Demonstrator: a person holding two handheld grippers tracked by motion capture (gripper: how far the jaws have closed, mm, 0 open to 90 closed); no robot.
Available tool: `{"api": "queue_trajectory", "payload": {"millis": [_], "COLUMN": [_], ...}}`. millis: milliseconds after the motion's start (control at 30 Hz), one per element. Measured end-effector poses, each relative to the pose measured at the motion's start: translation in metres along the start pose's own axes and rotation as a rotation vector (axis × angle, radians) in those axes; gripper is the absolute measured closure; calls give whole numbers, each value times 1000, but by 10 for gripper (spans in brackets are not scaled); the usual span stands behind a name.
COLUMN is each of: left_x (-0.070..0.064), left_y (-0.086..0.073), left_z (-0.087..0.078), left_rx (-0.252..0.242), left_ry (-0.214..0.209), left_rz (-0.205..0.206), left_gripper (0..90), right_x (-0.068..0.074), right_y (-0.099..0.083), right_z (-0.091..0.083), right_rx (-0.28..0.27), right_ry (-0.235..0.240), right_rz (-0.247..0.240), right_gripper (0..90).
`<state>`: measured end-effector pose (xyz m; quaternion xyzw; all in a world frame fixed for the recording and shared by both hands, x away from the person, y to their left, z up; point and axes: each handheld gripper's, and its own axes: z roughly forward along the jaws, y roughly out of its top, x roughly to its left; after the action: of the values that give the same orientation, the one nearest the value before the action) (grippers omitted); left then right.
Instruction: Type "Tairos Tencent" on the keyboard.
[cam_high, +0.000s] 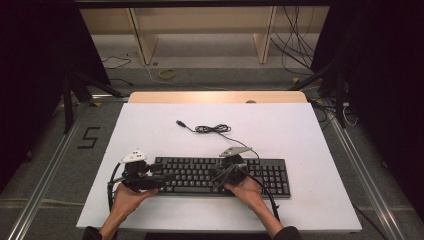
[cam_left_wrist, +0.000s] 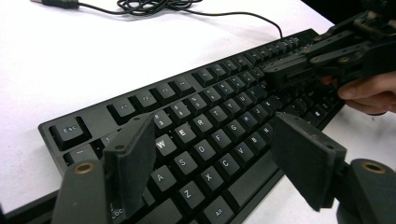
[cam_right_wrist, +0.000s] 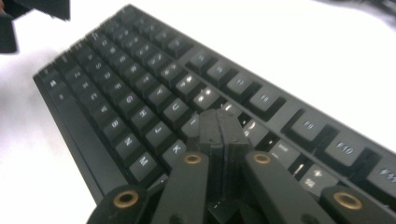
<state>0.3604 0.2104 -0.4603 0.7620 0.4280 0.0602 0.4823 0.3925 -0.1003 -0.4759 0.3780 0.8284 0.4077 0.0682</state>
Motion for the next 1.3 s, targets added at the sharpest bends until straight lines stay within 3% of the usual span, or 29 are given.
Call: {"api": "queue_trajectory", "payload": {"millis": [133,333,700,967,1300], "left_x": [2,3,4,1,-1], "left_y": [0,0,1,1,2], "left_z": [1,3,9,15,18], "left_rx": [4,16,66,115,146], "left_ry": [7,19,21,22,21], "left_rz": [4,7,37,68,84], "left_gripper": [314,365,576,731,871], "right_x": [-1,3,9,12,14], "right_y": [1,1,1,0,-3], "right_z": [-6,-12,-20,-24,-28], "right_rx": [-35,-60,-85,-100,-108], "right_ry": [13,43,86,86,84], "right_rz": [14,16,8,2,0], "right_gripper": [855,694,514,429,395]}}
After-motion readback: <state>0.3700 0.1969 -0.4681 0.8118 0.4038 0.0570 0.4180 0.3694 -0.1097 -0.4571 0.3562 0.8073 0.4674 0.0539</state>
